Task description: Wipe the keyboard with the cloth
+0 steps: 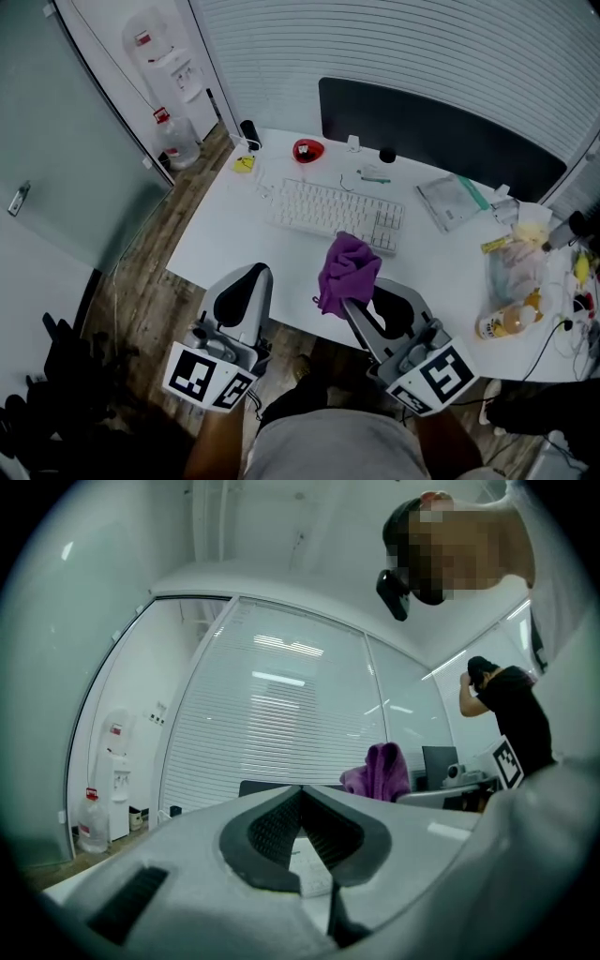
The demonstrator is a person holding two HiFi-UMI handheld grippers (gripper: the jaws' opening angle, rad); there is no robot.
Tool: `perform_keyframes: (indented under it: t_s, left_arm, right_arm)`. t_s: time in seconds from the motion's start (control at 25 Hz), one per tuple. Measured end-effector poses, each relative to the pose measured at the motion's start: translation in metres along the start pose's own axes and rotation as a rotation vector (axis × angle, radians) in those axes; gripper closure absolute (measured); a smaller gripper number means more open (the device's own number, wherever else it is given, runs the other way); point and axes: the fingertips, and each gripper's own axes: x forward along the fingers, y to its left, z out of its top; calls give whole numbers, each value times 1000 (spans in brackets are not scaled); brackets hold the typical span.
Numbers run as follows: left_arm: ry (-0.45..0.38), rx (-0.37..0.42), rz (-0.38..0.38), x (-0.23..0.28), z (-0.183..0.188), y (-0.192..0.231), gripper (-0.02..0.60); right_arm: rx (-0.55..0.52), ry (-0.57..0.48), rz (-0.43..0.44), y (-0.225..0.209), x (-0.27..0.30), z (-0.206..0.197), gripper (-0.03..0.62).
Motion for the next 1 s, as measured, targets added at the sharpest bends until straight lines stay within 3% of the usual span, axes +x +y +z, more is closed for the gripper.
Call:
perform_keyframes:
  t_s: [0.48,1.0]
  left_arm:
    - [39,-26,-77,31,-16,103,566]
    - [133,-98,-94,69,-47,154,566]
  right_arm:
    - [17,46,-117,-23,87,-24,511]
    - [28,94,-161,-46,131,-32,511]
